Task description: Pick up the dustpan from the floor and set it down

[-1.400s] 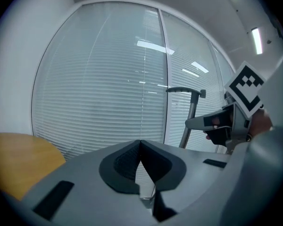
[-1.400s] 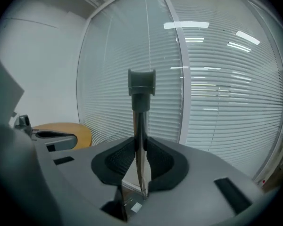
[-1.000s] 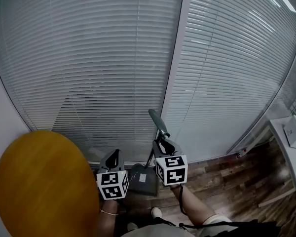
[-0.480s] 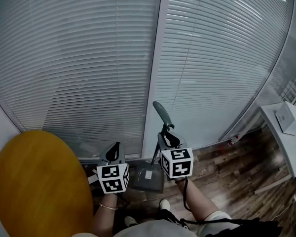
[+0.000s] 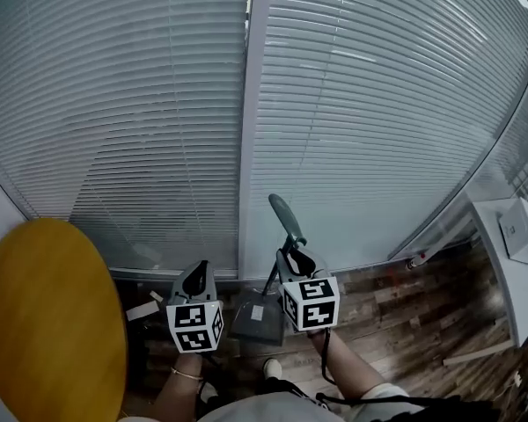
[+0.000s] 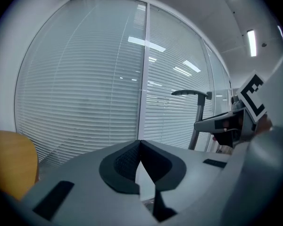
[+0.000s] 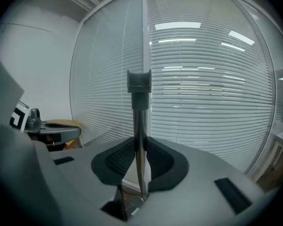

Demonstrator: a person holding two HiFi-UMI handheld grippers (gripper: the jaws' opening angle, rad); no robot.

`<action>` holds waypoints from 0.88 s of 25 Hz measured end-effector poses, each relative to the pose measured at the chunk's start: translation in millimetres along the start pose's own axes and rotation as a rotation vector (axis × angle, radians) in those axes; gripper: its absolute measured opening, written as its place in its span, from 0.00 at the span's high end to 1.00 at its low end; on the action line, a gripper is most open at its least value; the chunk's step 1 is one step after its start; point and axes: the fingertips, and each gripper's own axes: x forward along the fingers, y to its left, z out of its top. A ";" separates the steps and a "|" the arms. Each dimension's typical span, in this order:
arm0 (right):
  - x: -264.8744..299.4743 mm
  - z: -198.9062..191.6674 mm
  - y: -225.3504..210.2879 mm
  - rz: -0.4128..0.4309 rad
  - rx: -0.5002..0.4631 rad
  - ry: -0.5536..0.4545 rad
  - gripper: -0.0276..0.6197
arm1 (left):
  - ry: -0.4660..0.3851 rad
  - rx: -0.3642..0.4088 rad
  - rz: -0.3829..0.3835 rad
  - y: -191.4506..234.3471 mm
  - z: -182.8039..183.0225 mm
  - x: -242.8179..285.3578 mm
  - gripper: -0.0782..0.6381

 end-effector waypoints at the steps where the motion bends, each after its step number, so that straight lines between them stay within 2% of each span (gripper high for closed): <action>1: -0.2 -8.7 -3.7 0.010 -0.004 0.000 0.81 | 0.000 -0.002 0.006 -5.8 -8.7 0.7 0.87; 3: -3.9 -11.1 -12.2 0.034 -0.003 -0.004 0.81 | 0.007 0.002 0.026 -16.9 -10.9 -0.4 0.87; 7: 2.2 6.6 -40.8 0.054 0.004 -0.005 0.81 | 0.025 0.022 0.046 -34.0 6.8 15.4 0.87; 10: 10.8 0.7 -48.5 0.074 -0.010 0.003 0.81 | 0.036 0.024 0.064 -34.5 -0.2 22.4 0.87; 14: 18.5 1.8 -64.1 0.091 -0.022 0.021 0.81 | 0.050 0.028 0.081 -35.8 9.5 35.0 0.87; 18: 24.8 -15.3 -88.7 0.074 -0.005 0.054 0.81 | 0.086 0.017 0.077 -44.8 0.0 53.7 0.87; 22: 29.0 -27.5 -98.3 0.040 0.014 0.064 0.81 | 0.093 0.039 0.038 -49.5 -14.0 70.0 0.87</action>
